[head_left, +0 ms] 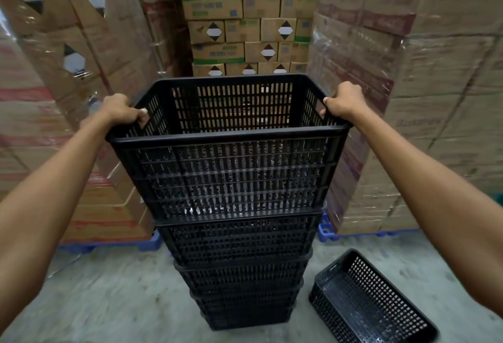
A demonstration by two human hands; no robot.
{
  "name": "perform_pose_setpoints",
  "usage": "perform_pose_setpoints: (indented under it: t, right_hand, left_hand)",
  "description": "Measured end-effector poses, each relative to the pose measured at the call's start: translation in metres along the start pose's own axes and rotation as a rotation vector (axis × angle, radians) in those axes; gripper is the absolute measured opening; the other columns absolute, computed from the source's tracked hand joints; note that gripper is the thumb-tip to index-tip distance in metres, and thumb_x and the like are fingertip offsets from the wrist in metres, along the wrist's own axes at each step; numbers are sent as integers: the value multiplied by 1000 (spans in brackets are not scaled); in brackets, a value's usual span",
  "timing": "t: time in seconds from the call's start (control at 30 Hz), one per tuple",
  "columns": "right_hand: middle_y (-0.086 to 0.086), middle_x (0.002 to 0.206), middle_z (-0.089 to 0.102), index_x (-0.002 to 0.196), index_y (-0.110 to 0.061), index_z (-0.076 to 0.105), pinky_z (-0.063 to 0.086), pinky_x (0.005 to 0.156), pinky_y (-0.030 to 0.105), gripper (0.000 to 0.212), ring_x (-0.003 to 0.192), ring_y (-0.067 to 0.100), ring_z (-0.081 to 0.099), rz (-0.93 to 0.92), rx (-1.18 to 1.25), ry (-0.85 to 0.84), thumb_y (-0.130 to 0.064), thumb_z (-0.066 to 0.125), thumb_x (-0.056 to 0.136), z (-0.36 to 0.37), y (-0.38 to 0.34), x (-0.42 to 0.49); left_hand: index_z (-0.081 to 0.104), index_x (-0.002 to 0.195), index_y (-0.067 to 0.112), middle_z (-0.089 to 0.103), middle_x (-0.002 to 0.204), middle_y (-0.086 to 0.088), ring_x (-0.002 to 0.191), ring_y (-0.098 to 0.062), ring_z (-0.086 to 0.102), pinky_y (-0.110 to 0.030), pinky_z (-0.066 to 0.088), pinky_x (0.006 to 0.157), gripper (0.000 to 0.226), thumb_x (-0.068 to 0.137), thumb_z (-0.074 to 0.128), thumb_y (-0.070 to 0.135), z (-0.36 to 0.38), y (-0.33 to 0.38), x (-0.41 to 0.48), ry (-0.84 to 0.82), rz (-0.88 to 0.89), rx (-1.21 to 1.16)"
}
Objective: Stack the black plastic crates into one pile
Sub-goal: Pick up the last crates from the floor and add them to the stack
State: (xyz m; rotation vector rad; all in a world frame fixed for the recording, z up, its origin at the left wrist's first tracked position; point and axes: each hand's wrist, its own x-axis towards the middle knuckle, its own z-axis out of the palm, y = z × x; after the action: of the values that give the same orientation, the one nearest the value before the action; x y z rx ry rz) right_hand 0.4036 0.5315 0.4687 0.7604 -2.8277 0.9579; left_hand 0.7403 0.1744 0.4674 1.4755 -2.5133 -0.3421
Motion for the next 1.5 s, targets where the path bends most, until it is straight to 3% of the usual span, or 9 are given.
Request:
perform_pose_setpoints:
  t: [0.13,0.2,0.27,0.33,0.4,0.63,1.03,1.33,1.5]
  right_hand:
    - [15,92,73,97,-4,73,55,82,33,28,81,26,64,-17,-77,-8,-27,62,88,-1,6,0]
    - [22,119,65,122,-6,61,54,87,38,44,98,34,63,-55,-156,-10,-33,61,88,1,5,0]
    - [21,150,43,152,-10,29,45,107,46,74,132,38,49,-126,-228,-92,-37,61,90,5,2,3]
    - [16,165,10,158,-12,8,29,119,47,87,149,35,25,-210,-316,-202,-37,60,94,7,-6,8]
    - [14,166,-5,159,-10,3,25,121,45,87,151,35,20,-257,-400,-265,-37,58,96,7,-12,16]
    - [13,166,-6,158,-8,-2,26,121,46,97,153,31,11,-240,-470,-248,-39,62,92,23,-20,18]
    - [16,166,4,157,-1,5,16,125,40,93,154,28,6,-281,-454,-235,-48,55,94,27,-4,34]
    - [14,166,-1,158,-7,8,20,123,46,89,155,29,1,-252,-524,-273,-55,49,95,25,-13,30]
    - [15,166,-3,158,-9,9,18,123,48,91,154,32,-3,-240,-577,-295,-57,51,93,30,-17,30]
  left_hand:
    - [65,104,-9,64,113,-32,107,-45,61,-40,48,84,57,92,57,46,4,-1,-3,3,23,61]
    - [63,104,-10,64,112,-34,106,-45,60,-43,49,85,58,94,53,46,3,1,-7,21,50,134]
    - [58,108,-7,64,111,-32,103,-44,61,-45,51,82,56,93,54,47,3,4,-13,86,89,216]
    - [50,117,-1,63,114,-29,105,-44,62,-45,50,79,53,92,56,45,3,6,-17,203,168,283]
    - [44,128,2,58,126,-27,114,-43,58,-47,49,85,55,92,57,42,5,7,-16,244,281,301]
    - [16,155,8,12,164,-14,150,-31,21,-48,27,119,79,94,54,42,14,4,4,28,343,290]
    - [4,158,12,-2,166,-7,154,-22,6,-40,17,123,82,96,53,37,23,-2,15,-43,330,279]
    - [13,157,9,0,166,-10,154,-25,1,-35,11,124,70,96,46,2,18,-4,17,-40,365,161]
    - [12,157,11,2,166,-9,154,-21,-2,-31,5,122,70,97,46,0,6,-6,20,-94,375,137]
